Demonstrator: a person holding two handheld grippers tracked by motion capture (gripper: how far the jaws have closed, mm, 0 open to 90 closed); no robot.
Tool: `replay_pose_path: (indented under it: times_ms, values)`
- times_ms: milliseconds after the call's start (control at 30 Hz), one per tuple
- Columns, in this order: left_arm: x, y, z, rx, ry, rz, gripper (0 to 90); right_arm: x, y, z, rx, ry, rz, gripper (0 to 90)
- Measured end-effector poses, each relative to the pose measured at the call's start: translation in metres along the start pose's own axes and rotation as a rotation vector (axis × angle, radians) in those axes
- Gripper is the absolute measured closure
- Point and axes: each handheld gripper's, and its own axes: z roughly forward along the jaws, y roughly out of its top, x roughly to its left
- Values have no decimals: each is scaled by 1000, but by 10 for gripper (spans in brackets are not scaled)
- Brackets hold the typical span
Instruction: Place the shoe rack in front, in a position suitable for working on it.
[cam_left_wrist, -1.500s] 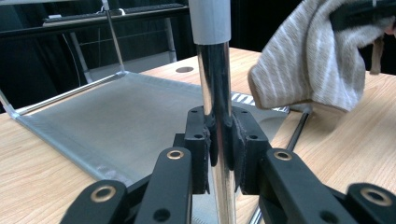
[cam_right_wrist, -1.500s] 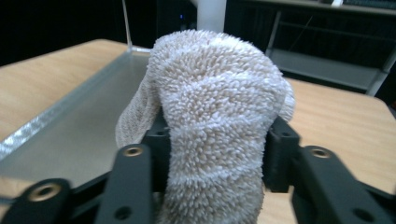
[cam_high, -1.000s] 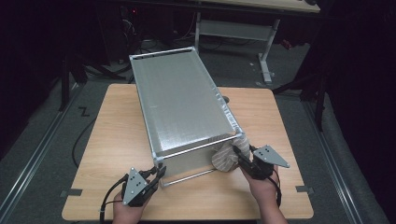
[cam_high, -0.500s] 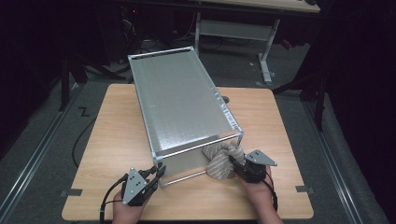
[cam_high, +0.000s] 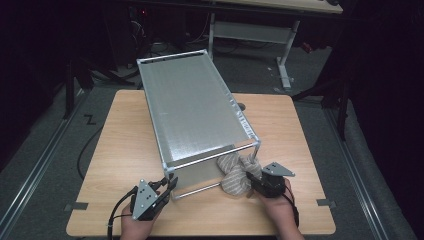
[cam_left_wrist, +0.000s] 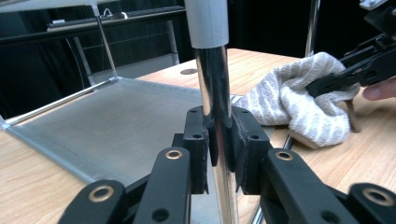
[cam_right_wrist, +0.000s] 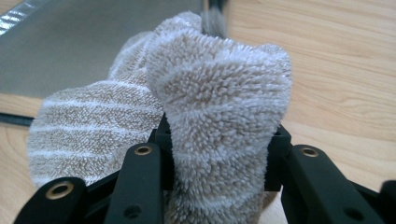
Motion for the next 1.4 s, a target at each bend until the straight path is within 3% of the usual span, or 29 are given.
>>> replay_pose_path:
  times_ms: [200, 333, 433, 533, 700, 800, 967, 1133, 1400]
  values:
    - [0, 0, 4, -2, -3, 5, 771, -10, -7, -12, 13, -16, 15, 616]
    - [0, 1, 6, -2, -8, 6, 772, -25, -11, -21, 8, -58, 52, 624]
    - [0, 1, 6, -1, -8, 8, 772, -36, -13, -27, 3, -123, 77, 633]
    - [0, 1, 5, 1, -7, 8, 773, -51, -12, -33, -19, -238, 108, 637]
    - [0, 0, 2, 2, -1, 2, 774, -64, -10, -36, -55, -330, 149, 637]
    - [1, 0, 0, 3, 1, 2, 774, -59, -6, -30, -61, -313, 131, 635]
    - [2, -2, -4, 2, 3, 3, 775, -39, 6, -12, -72, -219, 62, 634]
    - [4, -3, -8, -1, 5, -2, 775, -28, 12, 2, -105, -49, 73, 648]
    - [8, -5, -7, -6, 21, -13, 775, -16, 13, -8, -130, 25, 41, 674]
